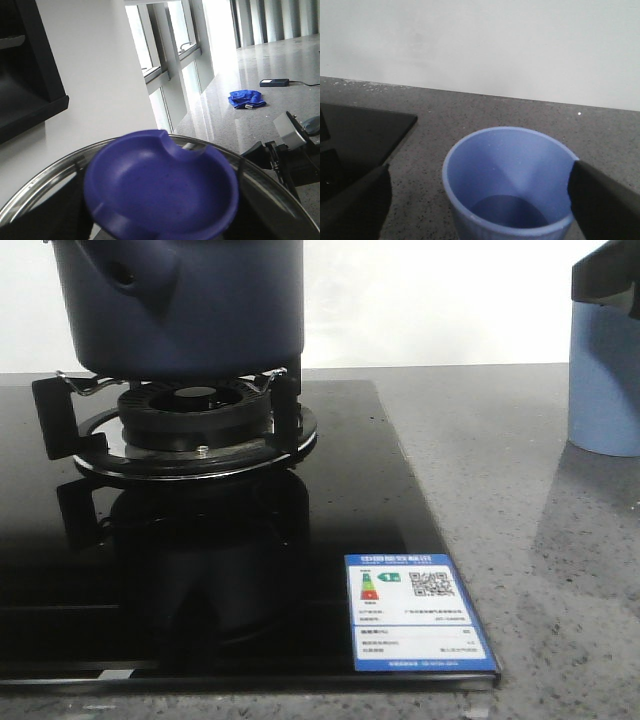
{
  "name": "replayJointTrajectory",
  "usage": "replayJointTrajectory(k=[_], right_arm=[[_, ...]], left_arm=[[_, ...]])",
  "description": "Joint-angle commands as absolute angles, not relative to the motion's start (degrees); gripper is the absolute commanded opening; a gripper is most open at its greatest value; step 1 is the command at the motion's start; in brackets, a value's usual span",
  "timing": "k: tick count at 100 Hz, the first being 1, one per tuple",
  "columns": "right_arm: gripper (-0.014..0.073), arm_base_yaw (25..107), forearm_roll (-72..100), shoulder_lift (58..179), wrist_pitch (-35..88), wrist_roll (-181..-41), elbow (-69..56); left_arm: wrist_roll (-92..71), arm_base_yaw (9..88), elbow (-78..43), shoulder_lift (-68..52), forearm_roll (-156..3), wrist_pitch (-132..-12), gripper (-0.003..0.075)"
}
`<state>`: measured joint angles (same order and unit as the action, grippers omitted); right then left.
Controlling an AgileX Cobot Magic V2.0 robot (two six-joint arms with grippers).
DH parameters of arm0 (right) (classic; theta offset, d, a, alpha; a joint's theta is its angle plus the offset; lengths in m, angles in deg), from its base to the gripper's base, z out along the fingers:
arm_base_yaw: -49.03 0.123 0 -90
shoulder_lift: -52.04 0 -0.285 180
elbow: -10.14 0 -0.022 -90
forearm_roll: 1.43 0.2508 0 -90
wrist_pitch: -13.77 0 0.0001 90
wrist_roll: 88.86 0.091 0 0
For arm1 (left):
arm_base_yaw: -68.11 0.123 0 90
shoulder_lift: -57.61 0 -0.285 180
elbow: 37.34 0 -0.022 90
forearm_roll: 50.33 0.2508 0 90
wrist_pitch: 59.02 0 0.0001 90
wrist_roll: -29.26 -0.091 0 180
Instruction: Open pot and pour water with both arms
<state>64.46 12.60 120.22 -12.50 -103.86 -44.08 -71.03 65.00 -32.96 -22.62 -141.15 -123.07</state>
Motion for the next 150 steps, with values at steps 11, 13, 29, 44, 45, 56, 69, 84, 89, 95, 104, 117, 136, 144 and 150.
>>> replayJointTrajectory(k=[11, 13, 29, 44, 45, 56, 69, 84, 89, 95, 104, 117, 136, 144, 150], right_arm=[[0.0645, 63.0, 15.6, 122.6, -18.9, -104.4, -42.7], [0.0645, 62.9, 16.1, 122.9, -19.2, -104.4, -42.7], [0.0645, 62.5, 17.6, 126.3, -21.9, -104.3, -42.7], [0.0645, 62.5, 17.6, 128.6, -20.8, -102.1, -42.7], [0.0645, 62.5, 17.6, 128.6, -20.6, -101.8, -42.7], [0.0645, 62.5, 17.6, 128.6, -17.8, -100.7, -42.7], [0.0645, 62.6, 17.6, 128.6, -16.1, -100.7, -42.7], [0.0622, 62.6, 17.6, 128.4, -16.6, -100.7, -42.7], [0.0570, 62.6, 17.6, 128.4, -16.6, -100.7, -42.7], [0.0462, 62.6, 17.6, 128.3, -16.7, -100.7, -42.7], [0.0281, 62.6, 17.6, 127.3, -17.5, -100.7, -42.7], [0.0148, 62.6, 14.1, 123.6, -19.1, -100.7, -42.2], [0.0148, 64.7, 3.1, 117.7, -16.7, -100.7, -34.1], [0.0148, 67.1, -0.3, 117.9, -11.0, -100.7, -27.9], [0.0148, 69.6, -3.0, 118.7, -7.0, -100.7, -22.5]], left_arm=[[-70.3, 65.0, -35.1, -20.7, -147.1, -123.8, 0.0231], [-70.3, 65.0, -35.1, -20.7, -147.0, -123.8, 0.0231], [-70.3, 65.0, -35.1, -20.7, -147.0, -123.8, 0.0231], [-70.3, 65.0, -35.1, -20.7, -147.0, -123.8, 0.0231], [-70.3, 65.0, -35.1, -20.7, -147.0, -123.8, 0.0231], [-70.3, 65.0, -35.1, -20.7, -147.0, -123.8, 0.0231], [-70.3, 65.0, -35.1, -20.7, -147.0, -123.8, 0.0231], [-70.3, 65.0, -35.1, -20.7, -147.0, -123.8, 0.0231], [-70.3, 65.0, -35.1, -20.7, -147.0, -123.8, 0.0231], [-70.3, 65.0, -35.1, -20.7, -147.0, -123.8, 0.0231], [-70.3, 65.0, -35.1, -20.7, -147.0, -123.8, 0.0231], [-70.3, 65.0, -35.1, -20.2, -147.1, -123.8, 0.0231], [-70.3, 65.0, -35.1, -18.2, -147.2, -121.8, 0.0231], [-70.3, 65.0, -35.1, -16.8, -147.2, -119.8, 0.0231], [-70.1, 65.0, -35.1, -15.7, -147.2, -118.7, 0.0231]])
